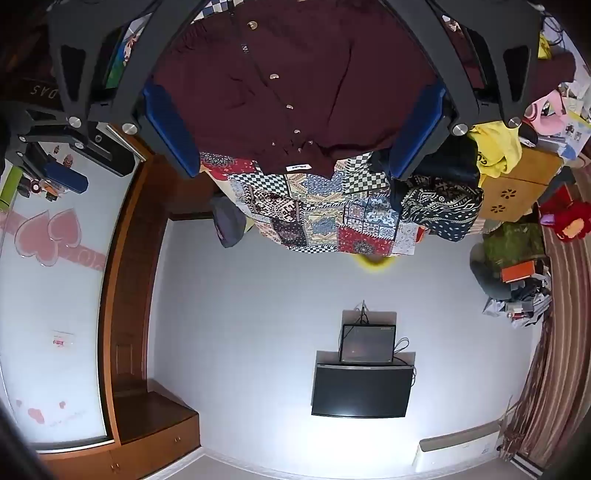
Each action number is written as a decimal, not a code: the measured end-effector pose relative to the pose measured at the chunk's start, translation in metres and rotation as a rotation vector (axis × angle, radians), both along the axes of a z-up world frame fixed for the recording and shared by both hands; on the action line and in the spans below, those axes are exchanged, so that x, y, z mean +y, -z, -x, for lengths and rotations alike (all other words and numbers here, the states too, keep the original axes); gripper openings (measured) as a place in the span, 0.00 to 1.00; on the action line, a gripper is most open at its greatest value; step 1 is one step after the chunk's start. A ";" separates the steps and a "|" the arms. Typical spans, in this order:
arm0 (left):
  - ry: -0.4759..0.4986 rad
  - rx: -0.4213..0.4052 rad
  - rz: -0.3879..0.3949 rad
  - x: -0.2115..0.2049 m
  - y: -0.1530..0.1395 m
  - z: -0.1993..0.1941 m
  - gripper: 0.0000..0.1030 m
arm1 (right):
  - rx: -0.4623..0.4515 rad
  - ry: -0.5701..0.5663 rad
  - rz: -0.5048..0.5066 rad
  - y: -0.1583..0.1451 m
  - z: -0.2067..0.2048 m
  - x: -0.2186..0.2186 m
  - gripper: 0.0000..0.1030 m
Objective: Fold large clothes
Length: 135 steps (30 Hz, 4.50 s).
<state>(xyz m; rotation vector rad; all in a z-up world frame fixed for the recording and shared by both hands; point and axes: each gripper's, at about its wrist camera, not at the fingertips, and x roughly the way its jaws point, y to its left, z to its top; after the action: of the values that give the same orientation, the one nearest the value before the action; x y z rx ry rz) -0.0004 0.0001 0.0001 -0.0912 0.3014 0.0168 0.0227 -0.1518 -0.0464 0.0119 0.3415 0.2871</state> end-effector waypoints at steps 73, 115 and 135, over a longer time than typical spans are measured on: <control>-0.036 0.031 -0.011 0.008 0.008 -0.009 1.00 | 0.037 0.008 -0.005 0.006 -0.009 -0.006 1.00; -0.520 0.247 0.172 0.223 0.093 -0.046 1.00 | 0.285 -0.002 0.095 0.060 -0.111 0.020 1.00; -0.719 0.431 0.964 0.393 0.278 0.043 0.89 | 0.539 0.055 0.014 0.109 -0.157 0.017 1.00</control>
<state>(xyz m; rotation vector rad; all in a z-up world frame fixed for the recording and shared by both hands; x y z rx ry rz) -0.0434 0.3933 -0.2779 -1.1615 0.6751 0.6133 0.1802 -0.1347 -0.1552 0.0856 0.8771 0.2232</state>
